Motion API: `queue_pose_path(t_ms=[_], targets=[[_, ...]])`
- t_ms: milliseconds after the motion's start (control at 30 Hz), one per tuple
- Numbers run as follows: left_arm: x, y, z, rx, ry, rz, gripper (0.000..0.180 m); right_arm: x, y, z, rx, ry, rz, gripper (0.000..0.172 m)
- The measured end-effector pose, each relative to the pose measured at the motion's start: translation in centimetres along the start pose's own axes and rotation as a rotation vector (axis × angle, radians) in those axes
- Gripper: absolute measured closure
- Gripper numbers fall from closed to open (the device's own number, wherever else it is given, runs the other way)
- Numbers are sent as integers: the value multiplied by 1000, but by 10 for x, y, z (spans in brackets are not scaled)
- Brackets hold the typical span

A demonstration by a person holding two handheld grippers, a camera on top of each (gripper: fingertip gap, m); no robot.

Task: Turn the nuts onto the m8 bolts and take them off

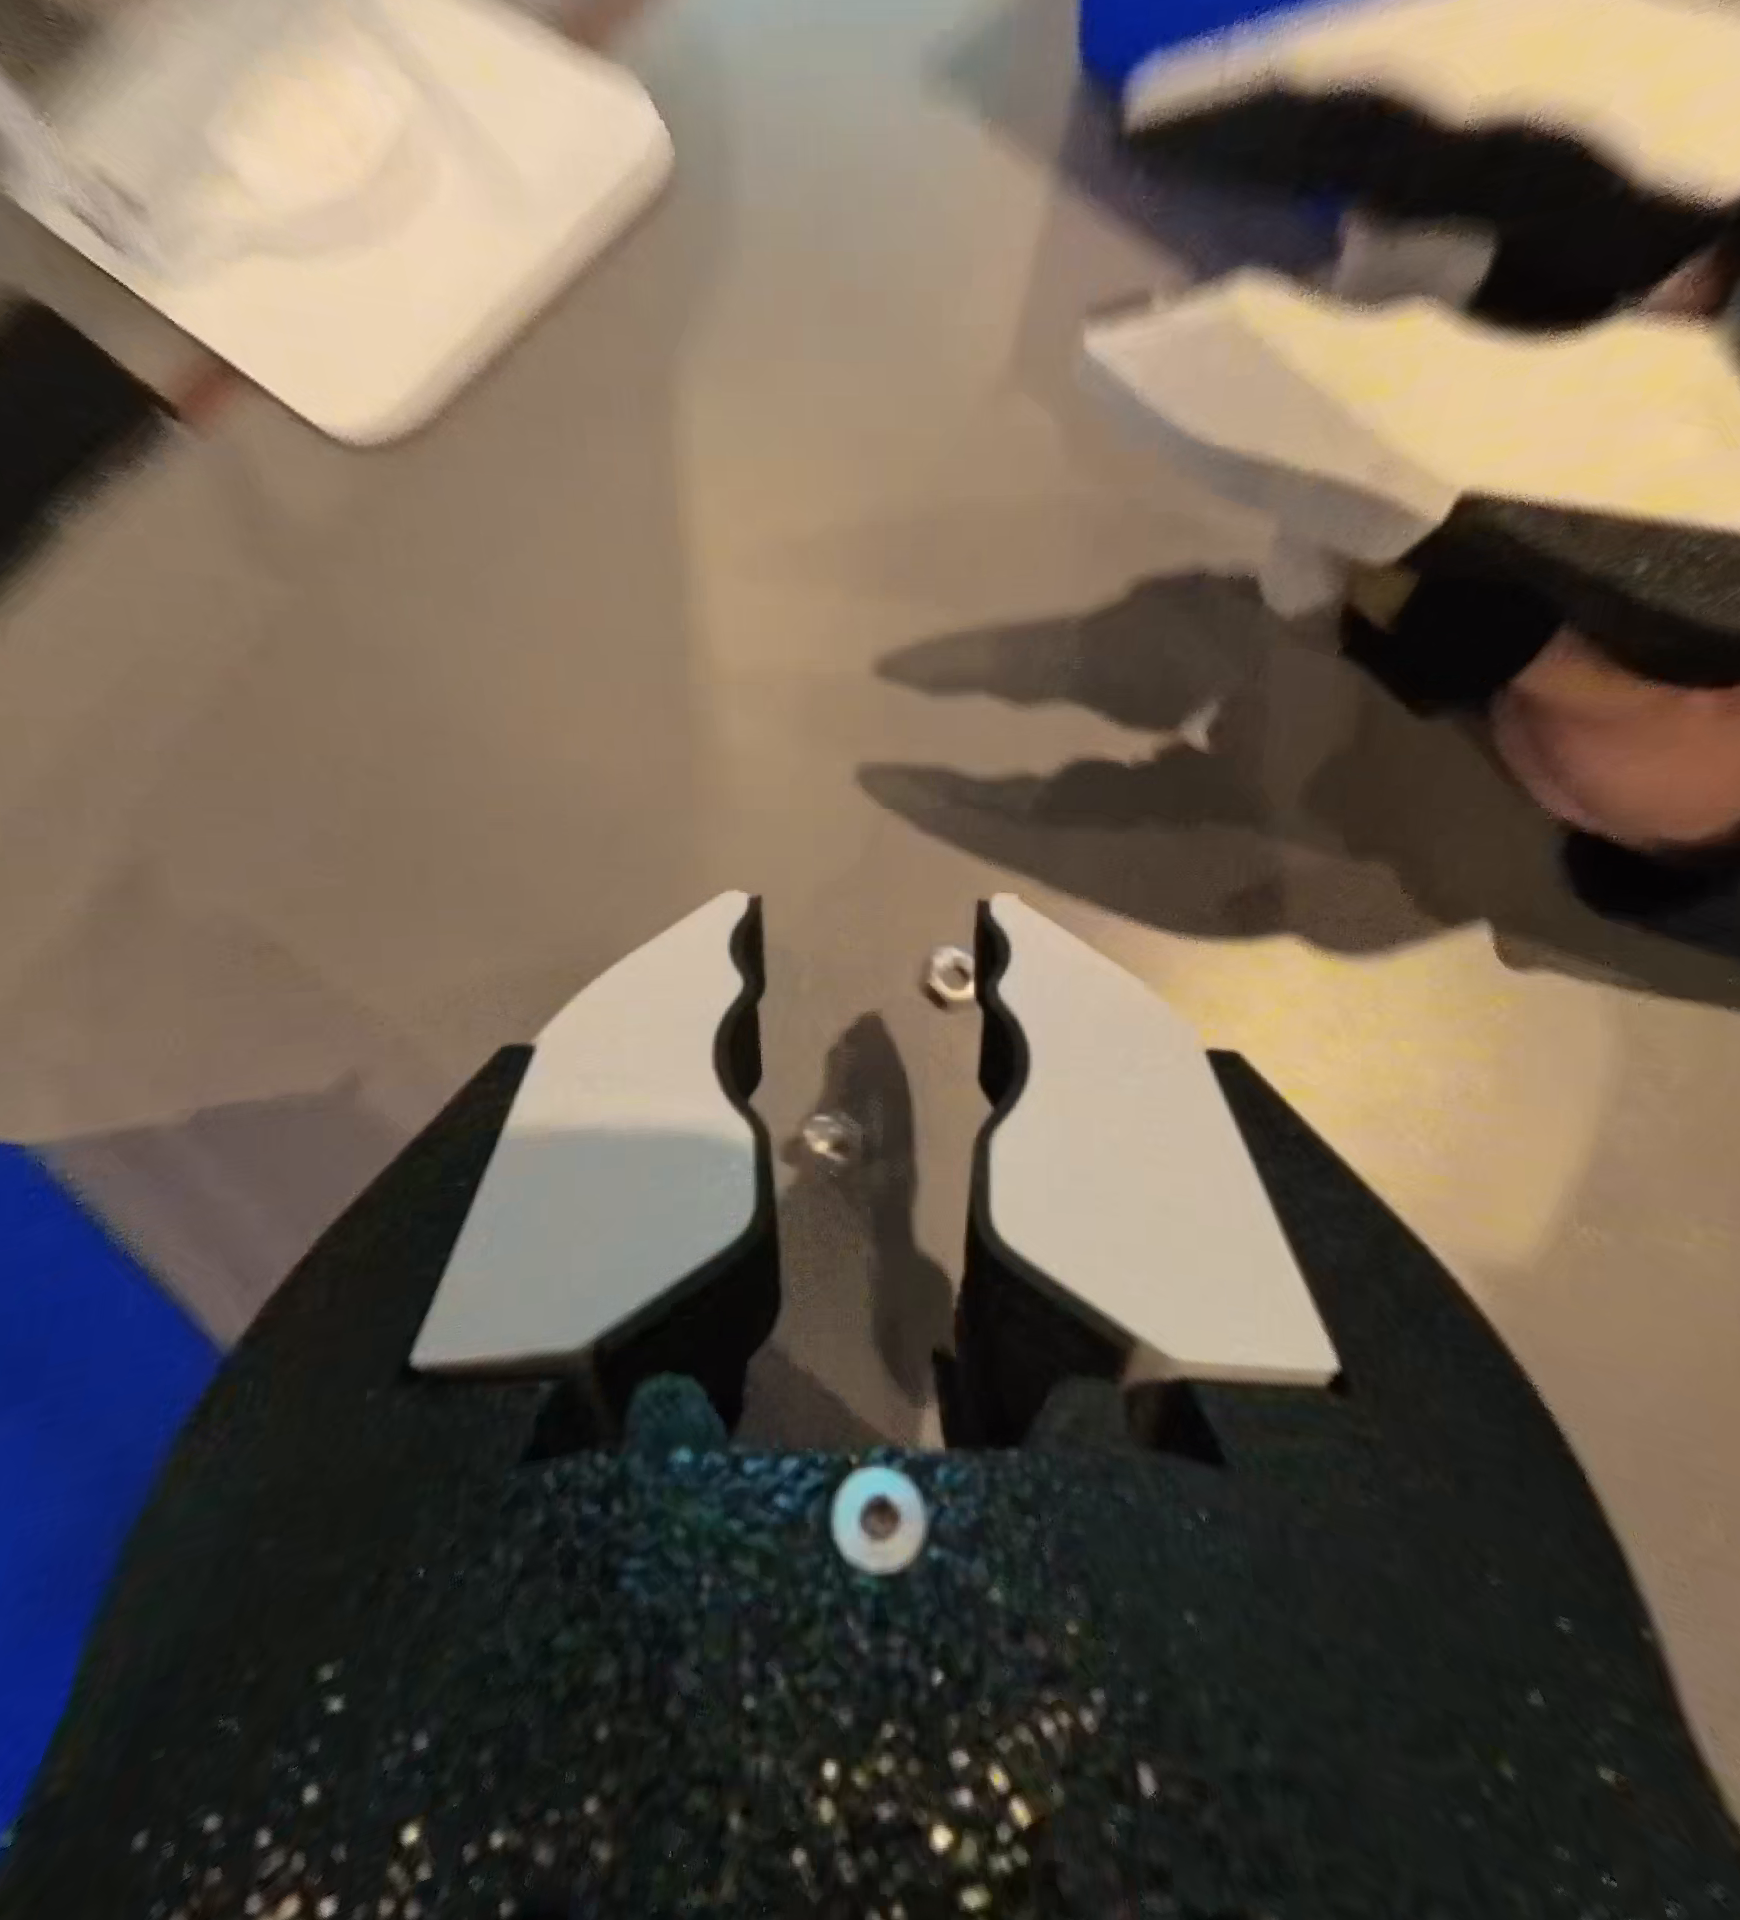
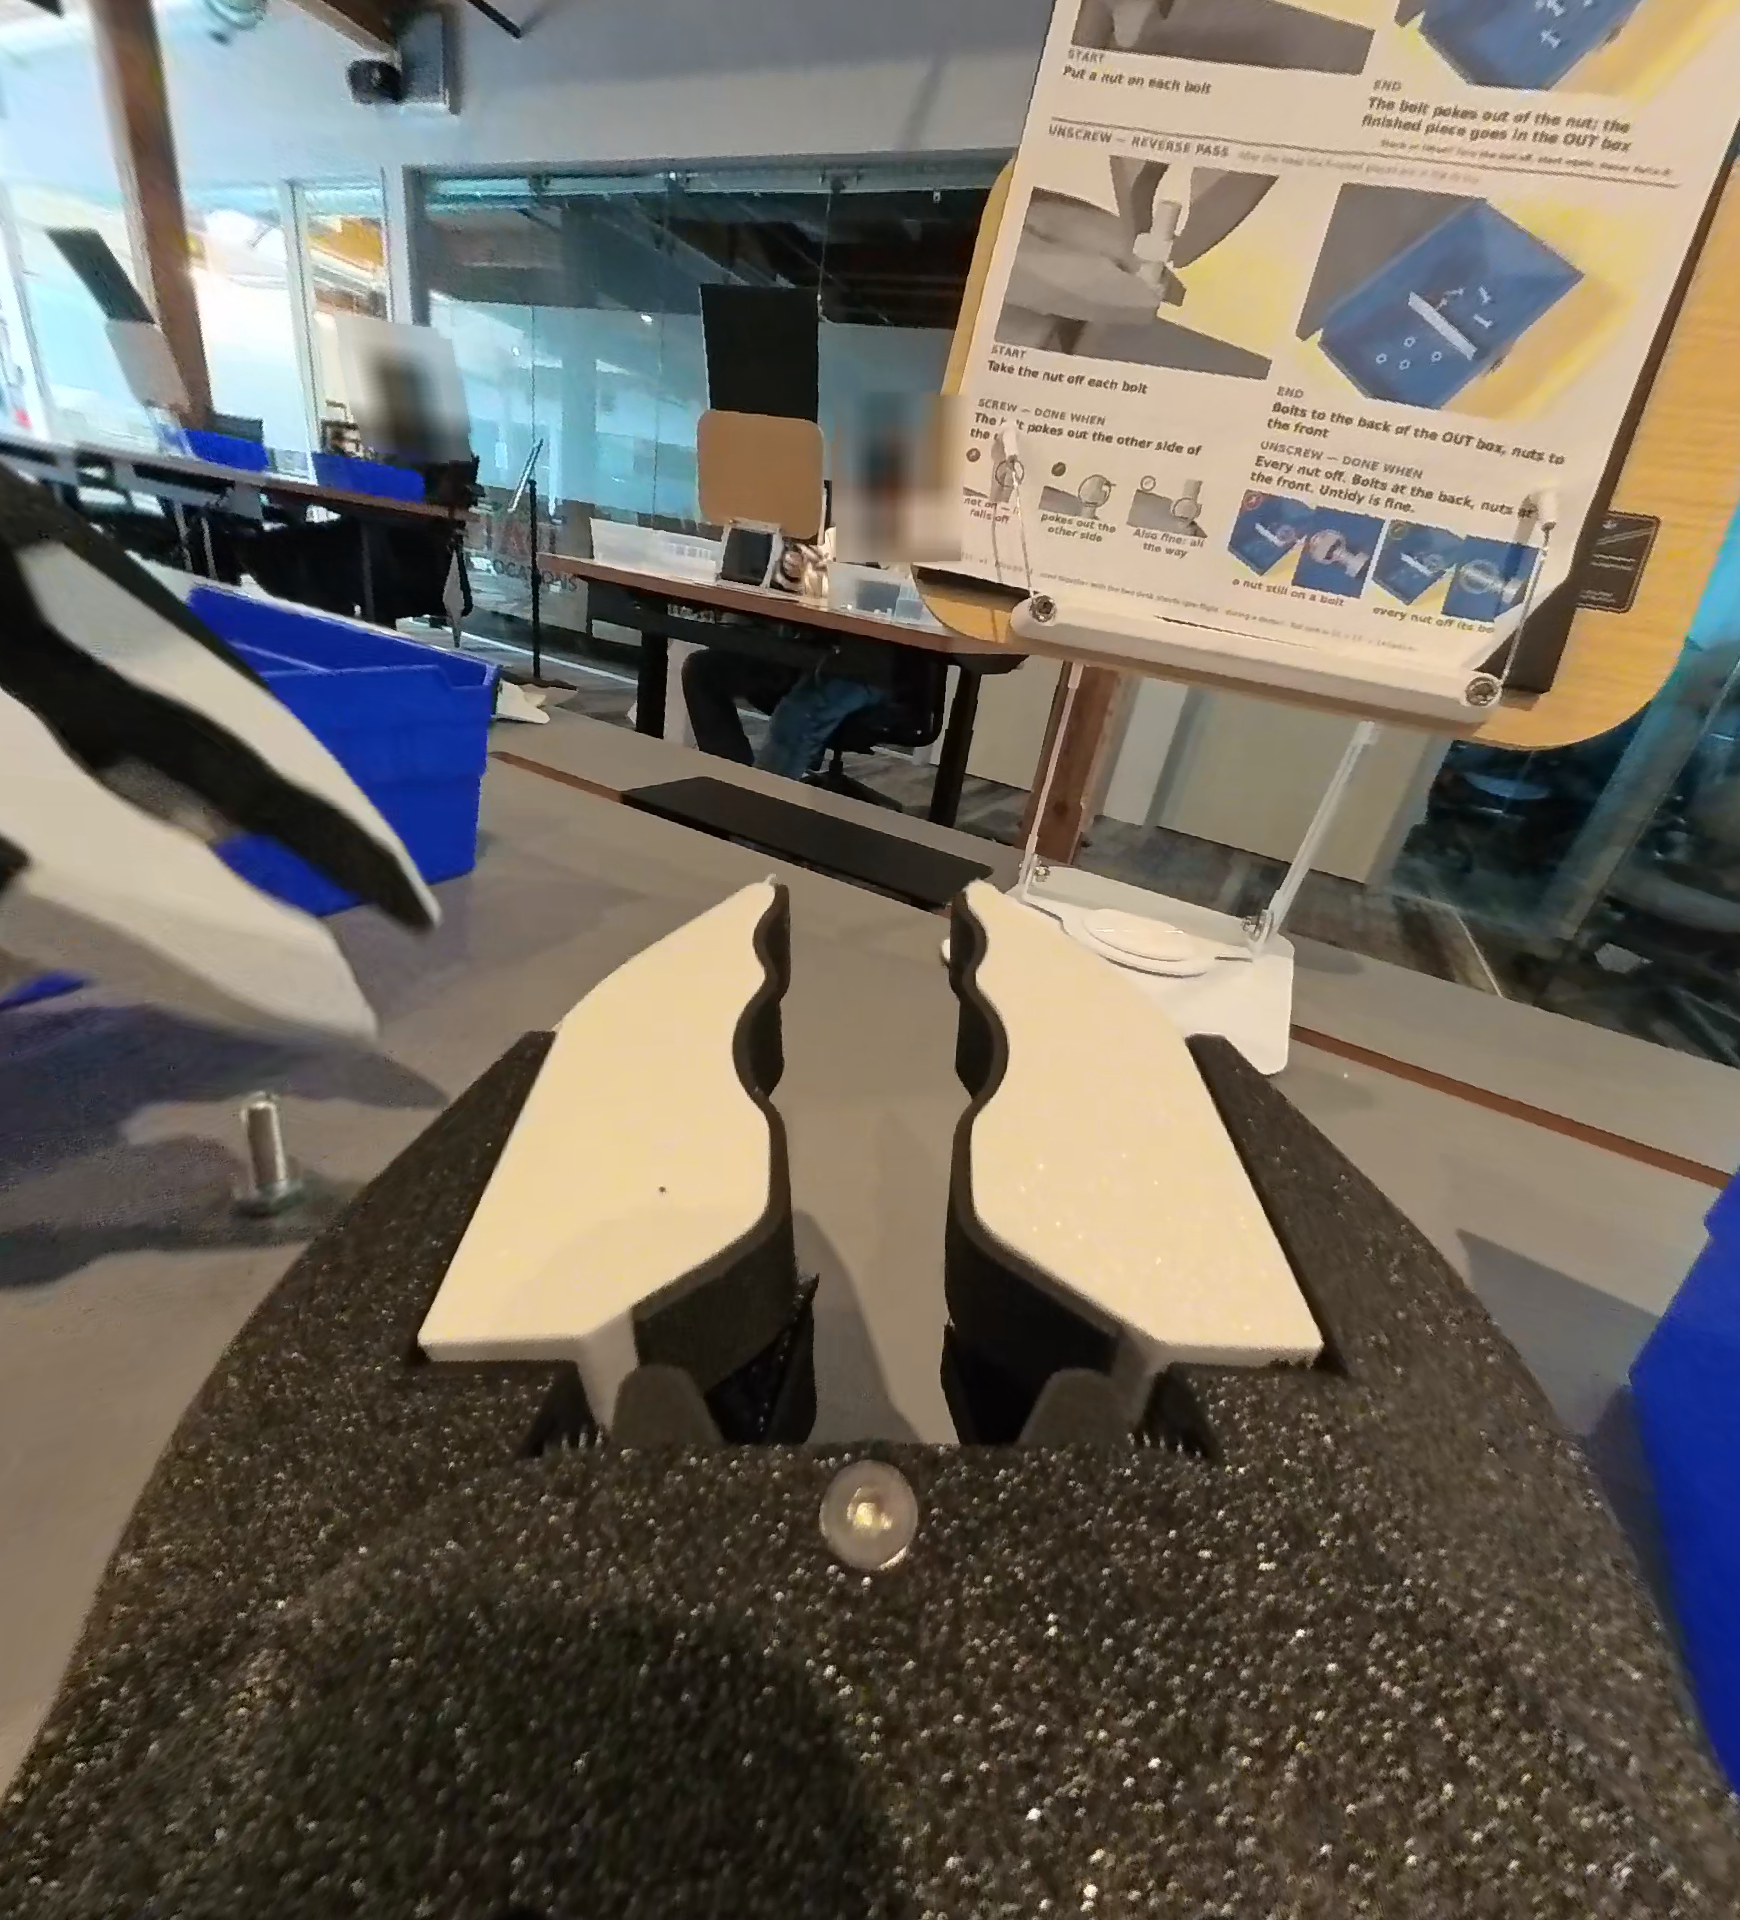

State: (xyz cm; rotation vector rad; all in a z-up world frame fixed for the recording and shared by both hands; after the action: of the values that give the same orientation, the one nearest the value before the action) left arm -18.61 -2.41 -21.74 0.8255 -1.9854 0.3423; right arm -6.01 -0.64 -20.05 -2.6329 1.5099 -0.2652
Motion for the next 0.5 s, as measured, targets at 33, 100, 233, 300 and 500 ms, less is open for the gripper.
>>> queue_pose_path(t_ms=[33,100,233,300,500], targets=[[11,5,-1,3,-105,-57,144,0,1,0,1,-1,-4,143],[29,13,3,8,-300,-151,148,-1,3,0,6,-1,-17,143],[42,20,19,18,-484,-287,151,-2,9,0,26,3,-50,143],[46,17,22,-9,-545,-356,152,-3,12,1,41,13,-61,143],[40,9,27,-39,-597,-439,155,-4,17,2,61,25,-89,143]])
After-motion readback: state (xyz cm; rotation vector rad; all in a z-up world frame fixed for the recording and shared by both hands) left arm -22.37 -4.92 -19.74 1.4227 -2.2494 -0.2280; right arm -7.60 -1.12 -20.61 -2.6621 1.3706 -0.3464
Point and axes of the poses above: each gripper's, where its closed fingertips meet, x back along the fingers, z out of its underside, y = z × x across the jaws, the point moved 4 cm from there along x, back along the fingers, and after that the axes turned 14 degrees about y, right-handed, at the moved point
